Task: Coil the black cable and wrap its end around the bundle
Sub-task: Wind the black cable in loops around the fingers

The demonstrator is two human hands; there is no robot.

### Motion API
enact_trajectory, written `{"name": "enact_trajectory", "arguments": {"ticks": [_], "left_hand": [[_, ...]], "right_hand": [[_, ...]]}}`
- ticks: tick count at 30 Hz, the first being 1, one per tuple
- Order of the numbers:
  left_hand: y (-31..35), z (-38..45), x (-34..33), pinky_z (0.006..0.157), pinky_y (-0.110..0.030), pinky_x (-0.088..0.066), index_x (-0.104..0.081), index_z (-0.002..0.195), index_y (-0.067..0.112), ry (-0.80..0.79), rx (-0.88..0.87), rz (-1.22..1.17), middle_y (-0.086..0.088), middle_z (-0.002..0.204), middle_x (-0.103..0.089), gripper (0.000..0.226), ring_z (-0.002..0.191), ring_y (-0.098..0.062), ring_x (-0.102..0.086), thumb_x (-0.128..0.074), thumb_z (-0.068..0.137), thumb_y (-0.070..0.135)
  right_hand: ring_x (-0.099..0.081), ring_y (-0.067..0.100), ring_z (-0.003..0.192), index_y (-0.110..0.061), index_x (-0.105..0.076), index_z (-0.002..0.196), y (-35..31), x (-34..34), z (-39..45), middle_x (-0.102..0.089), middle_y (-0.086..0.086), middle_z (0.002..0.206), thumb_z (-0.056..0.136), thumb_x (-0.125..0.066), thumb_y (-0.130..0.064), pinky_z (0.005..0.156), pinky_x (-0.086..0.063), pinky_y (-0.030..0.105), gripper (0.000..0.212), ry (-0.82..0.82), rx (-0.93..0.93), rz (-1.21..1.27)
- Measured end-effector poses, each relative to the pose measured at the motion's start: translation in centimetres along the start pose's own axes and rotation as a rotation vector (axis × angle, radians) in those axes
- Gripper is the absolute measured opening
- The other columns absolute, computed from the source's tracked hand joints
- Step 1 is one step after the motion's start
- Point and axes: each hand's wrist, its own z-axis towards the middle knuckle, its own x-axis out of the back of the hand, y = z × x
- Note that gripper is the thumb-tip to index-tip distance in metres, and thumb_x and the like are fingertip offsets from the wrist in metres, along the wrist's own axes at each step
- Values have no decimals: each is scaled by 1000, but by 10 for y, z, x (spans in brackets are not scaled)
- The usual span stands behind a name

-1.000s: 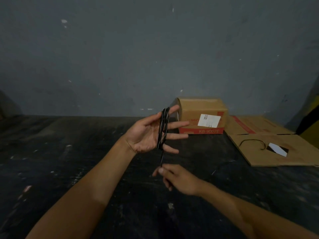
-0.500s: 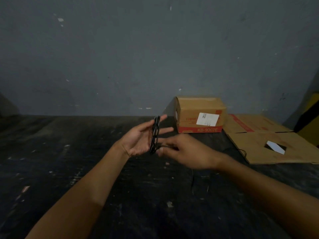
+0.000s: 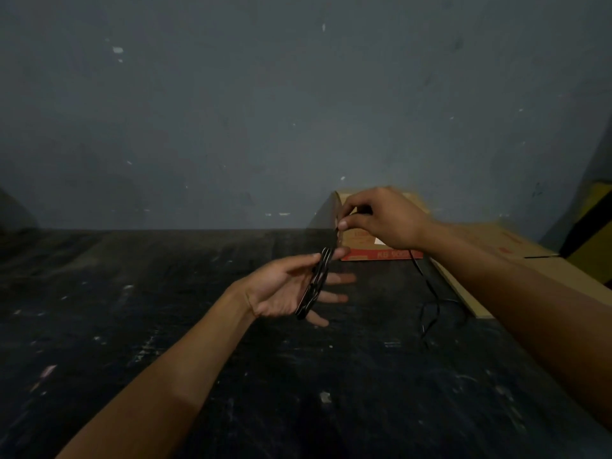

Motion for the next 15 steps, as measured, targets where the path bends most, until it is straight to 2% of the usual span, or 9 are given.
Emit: {"name": "enact_trajectory", "arguments": {"ticks": [4,7,9,12,13,15], "left_hand": [[5,-1,-11,103,-68,-29,-40,145,38,-156,-22,-5,-12,154,-39,50,141,-39,-34,-47,95,41],[9,-1,-20,104,-71,-23,-36,147,37,-229,-52,-2,-12,153,-40,53,141,-41,-33,-47,96,41],[13,0,-25,103,-70,-24,-37,147,36,-266,-83,1,-12,152,-41,51,140,-40,-35,-45,97,40],[21,2,-30,100,-68,-28,-36,147,35,-246,-117,7,-13,153,-40,49,141,-40,-31,-38,98,39],[23,2,-30,99,-68,-29,-35,148,35,-221,-121,6,-14,154,-37,50,142,-42,-28,-36,98,39],[24,3,-29,98,-68,-30,-36,148,35,-187,-131,-15,-16,156,-33,51,142,-44,-26,-38,97,39]], "right_hand": [[-61,-4,77,-24,-74,95,20,-15,-6,-67,-19,81,91,-61,-23,71,-46,18,13,-10,-6,162],[-60,-9,74,-33,-67,89,32,-35,-19,-66,-25,77,96,-53,-18,67,-43,8,22,-29,-55,311],[-64,-5,86,-28,-68,99,42,-52,-32,-69,-15,93,97,-50,-15,75,-49,13,22,-63,-130,410],[-63,24,110,-14,-65,114,50,-84,-51,-68,11,113,96,-45,-6,93,-52,36,28,-77,-224,473],[-63,29,109,-15,-67,114,47,-95,-56,-69,14,113,96,-43,-5,93,-52,42,31,-63,-255,489],[-69,19,89,-31,-69,104,34,-116,-67,-74,1,94,99,-40,-13,78,-58,38,35,-67,-271,569]]}}
